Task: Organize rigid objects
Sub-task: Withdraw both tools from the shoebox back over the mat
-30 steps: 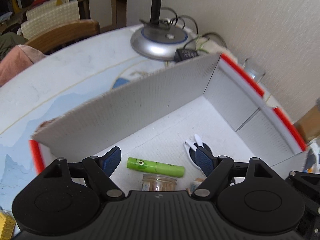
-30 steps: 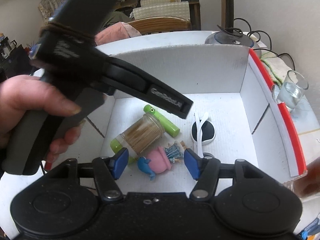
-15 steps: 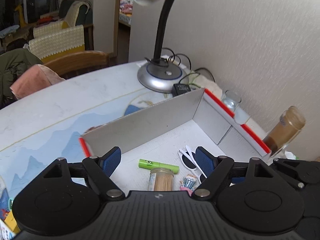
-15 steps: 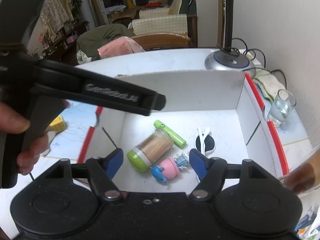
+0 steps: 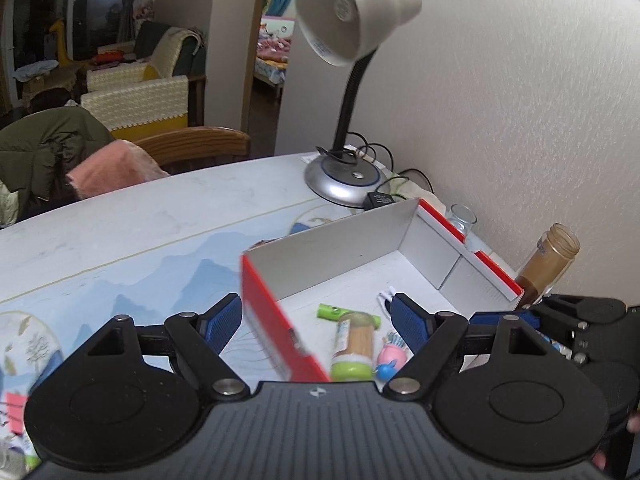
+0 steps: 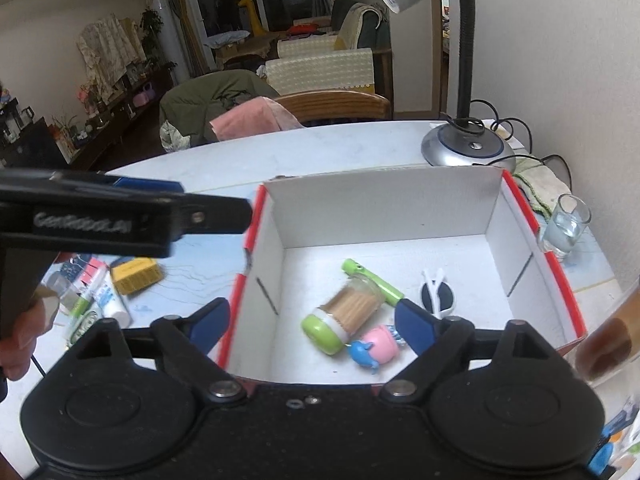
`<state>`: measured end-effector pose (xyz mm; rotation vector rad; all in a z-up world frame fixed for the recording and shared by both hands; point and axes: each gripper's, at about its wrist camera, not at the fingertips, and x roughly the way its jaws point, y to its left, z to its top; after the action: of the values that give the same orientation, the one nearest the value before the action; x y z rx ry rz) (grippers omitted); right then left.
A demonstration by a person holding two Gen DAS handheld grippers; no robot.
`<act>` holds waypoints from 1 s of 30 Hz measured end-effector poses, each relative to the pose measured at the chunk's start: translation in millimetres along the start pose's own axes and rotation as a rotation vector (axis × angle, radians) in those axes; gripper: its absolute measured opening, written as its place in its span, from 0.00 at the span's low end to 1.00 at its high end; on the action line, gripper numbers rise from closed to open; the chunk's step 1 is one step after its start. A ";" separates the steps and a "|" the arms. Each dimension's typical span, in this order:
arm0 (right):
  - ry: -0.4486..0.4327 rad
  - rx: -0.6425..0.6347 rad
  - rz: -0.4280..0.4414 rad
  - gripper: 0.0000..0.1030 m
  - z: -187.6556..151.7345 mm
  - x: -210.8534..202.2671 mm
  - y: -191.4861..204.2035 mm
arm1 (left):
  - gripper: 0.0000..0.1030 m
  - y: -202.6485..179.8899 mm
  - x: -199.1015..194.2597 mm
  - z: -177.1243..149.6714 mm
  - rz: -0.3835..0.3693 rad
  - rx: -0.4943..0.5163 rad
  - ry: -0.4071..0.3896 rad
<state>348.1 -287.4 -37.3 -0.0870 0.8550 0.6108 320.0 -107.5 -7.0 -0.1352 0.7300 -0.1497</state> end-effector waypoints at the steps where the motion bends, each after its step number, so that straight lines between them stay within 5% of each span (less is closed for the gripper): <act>1: -0.002 0.001 0.003 0.90 -1.1 -2.1 4.3 | 0.79 4.4 -5.5 -3.8 0.004 0.000 -0.006; 10: -0.027 0.011 0.020 0.96 -7.2 -11.3 41.0 | 0.79 45.2 -50.6 -51.7 0.057 -0.001 -0.033; 18: -0.042 0.011 0.080 0.98 -14.9 -9.1 74.2 | 0.99 79.8 -84.5 -85.6 0.095 -0.053 -0.035; 30: 0.006 -0.032 0.142 0.99 -26.8 13.5 138.6 | 0.99 149.5 -117.4 -126.4 0.219 -0.150 -0.077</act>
<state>262.1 -174.8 -41.9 -0.0574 0.8624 0.7574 162.0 51.7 -49.7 -0.2015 0.6736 0.1191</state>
